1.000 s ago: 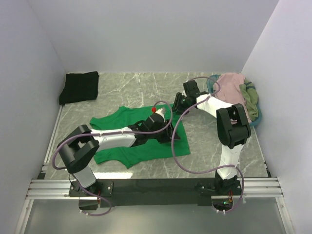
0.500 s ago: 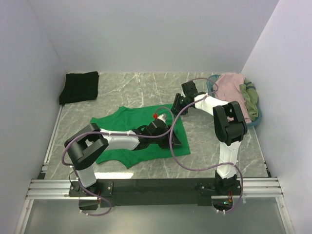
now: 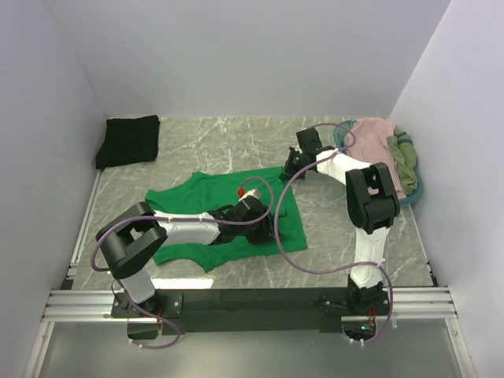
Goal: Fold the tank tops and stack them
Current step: Flatten the tank top out
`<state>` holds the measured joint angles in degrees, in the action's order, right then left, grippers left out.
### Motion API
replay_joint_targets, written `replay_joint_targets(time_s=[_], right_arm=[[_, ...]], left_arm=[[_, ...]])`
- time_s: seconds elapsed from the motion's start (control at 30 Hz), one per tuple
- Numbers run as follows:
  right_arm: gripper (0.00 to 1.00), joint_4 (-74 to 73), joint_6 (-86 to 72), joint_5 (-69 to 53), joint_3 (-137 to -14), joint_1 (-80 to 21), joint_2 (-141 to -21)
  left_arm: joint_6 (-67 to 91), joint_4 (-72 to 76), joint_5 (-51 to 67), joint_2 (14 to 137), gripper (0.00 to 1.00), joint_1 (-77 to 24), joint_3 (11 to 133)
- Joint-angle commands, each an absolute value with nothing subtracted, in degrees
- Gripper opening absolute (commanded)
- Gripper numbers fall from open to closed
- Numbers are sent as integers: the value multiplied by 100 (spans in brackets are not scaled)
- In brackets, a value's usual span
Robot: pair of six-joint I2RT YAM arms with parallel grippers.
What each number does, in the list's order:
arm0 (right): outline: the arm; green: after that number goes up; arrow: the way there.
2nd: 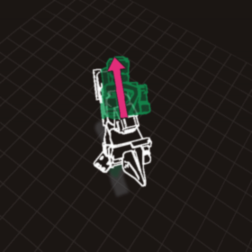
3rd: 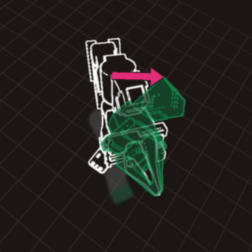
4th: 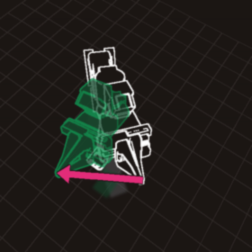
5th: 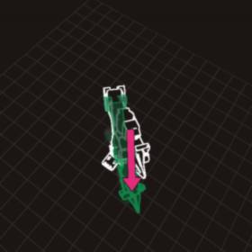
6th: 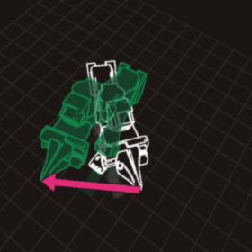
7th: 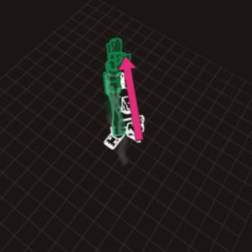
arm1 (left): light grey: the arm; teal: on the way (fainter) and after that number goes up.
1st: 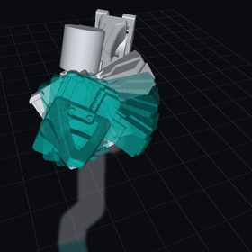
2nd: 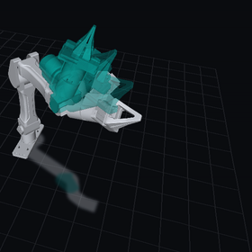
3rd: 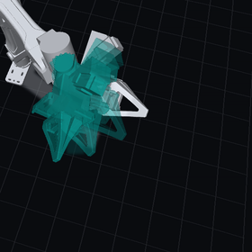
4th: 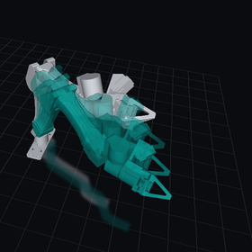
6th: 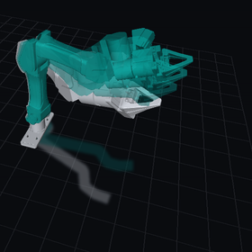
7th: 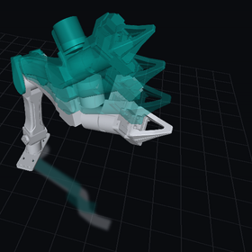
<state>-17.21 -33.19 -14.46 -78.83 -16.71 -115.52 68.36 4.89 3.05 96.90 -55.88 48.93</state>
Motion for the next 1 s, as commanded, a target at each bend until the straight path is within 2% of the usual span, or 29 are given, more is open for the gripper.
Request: replay_joint_targets(time_s=[0.0, 0.8, 0.97], right_arm=[[0, -1748, -3252, -1257, -8235, -1565, -11444], [0, -3102, -2602, 316, -10661, -1538, -12445], [0, -3226, -2523, 510, -10890, -1547, -12691]], left_arm=[[6864, 501, 219, 9527, 52, -5599, 4869], [6697, 299, 387, 9879, 52, -5906, 4931], [6461, 80, 195, 9449, 52, -5854, 5141]])
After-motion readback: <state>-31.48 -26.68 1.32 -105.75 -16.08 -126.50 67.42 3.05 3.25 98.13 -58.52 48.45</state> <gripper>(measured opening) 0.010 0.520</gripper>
